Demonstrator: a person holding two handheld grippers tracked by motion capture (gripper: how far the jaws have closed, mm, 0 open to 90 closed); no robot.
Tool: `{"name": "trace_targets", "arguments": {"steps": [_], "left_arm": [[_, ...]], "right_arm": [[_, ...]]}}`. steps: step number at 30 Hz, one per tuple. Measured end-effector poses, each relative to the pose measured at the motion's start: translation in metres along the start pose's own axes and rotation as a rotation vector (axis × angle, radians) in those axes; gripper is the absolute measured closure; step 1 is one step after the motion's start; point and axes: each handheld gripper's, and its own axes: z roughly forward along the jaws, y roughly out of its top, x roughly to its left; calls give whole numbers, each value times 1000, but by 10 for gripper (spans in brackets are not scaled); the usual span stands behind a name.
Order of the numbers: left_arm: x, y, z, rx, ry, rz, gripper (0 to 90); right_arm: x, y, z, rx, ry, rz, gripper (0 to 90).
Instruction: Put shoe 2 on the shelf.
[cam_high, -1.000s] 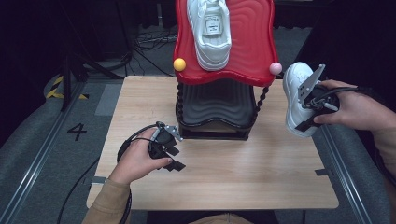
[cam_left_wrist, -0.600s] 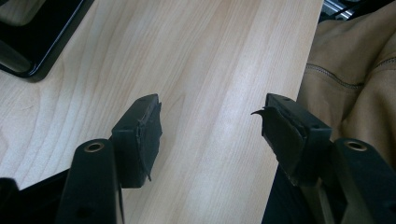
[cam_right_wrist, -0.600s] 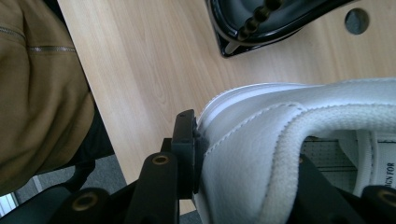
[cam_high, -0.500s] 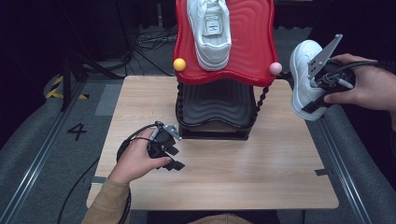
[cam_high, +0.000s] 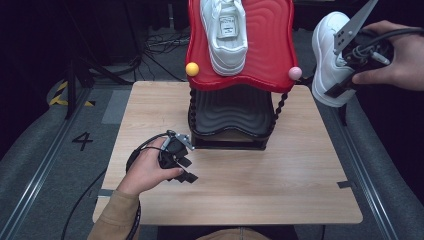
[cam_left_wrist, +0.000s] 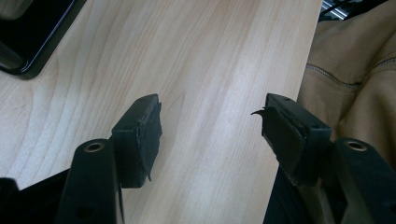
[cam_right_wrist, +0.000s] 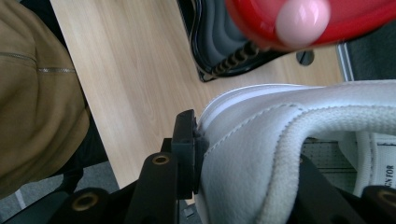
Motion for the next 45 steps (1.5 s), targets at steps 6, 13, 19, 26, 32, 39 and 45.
{"name": "trace_targets", "arguments": {"steps": [6, 13, 19, 26, 32, 39, 45], "left_arm": [[0, -1, -1, -9, -1, 0, 382], [0, 1, 2, 8, -6, 8, 380], [0, -1, 1, 5, -8, 6, 380], [3, -3, 1, 3, -15, 3, 379], [5, -4, 0, 2, -19, -1, 380], [7, -6, 0, -3, -19, -4, 378], [7, -6, 0, -6, -21, -3, 377]], "right_arm": [[3, 25, -16, -13, -30, -34, 712], [5, 58, -23, -15, -50, -76, 712], [6, 84, -20, -5, -59, -125, 712], [3, 106, -16, -5, -64, -147, 711], [-1, 120, -10, 0, -66, -161, 710], [-3, 140, 6, 11, -62, -191, 702], [-2, 148, 13, 0, -72, -234, 702]]}}
